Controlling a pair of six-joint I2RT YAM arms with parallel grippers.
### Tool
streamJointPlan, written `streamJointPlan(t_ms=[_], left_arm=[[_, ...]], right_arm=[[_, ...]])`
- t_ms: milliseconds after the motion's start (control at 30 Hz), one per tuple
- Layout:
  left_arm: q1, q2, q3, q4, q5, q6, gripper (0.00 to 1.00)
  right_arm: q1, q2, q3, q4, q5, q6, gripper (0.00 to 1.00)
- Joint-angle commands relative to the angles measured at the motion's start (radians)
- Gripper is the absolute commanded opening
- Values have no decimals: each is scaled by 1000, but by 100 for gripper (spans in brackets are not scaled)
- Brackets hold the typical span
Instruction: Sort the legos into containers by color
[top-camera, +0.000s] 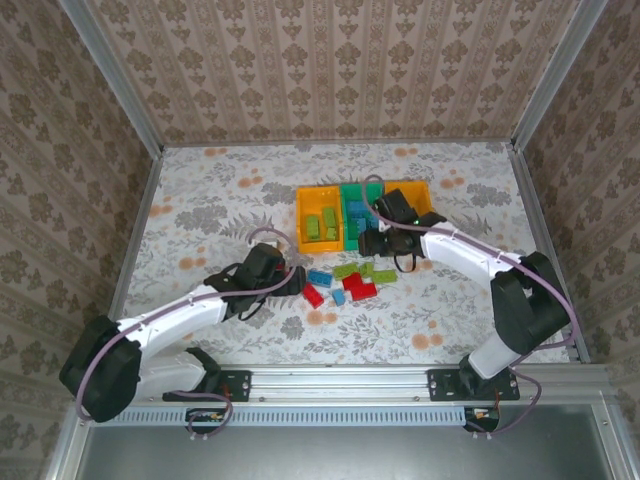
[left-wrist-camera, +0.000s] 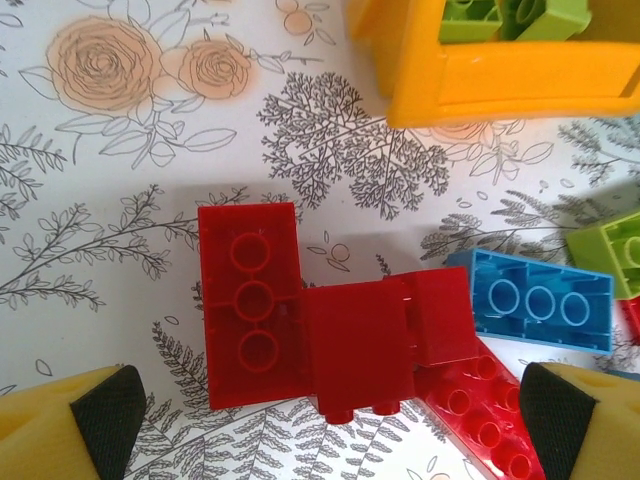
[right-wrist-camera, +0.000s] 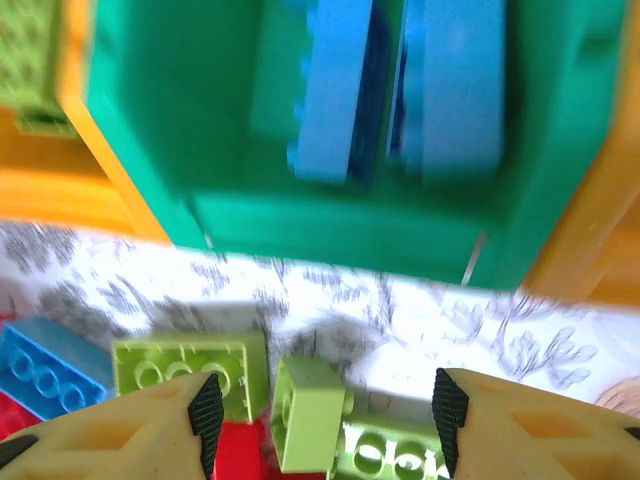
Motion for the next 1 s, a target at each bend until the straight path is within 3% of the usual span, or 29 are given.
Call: streamJointPlan(t_ms=[0,600,867,967], left_arm=[[-15,22,33,15,11,-14,100],[-32,-4,24,-3,-22,-16,100],[-32,-7,21,-7,-27,-17,100],[-33,-9,20,-10,-29,-18,100]], right_arm=[[6,-2,-58,81,-52,64,59],[62,124,-28,53,-24,77,51],[79,98,-4,45,-3,78,27],[81,61,2,31,9,78,25]])
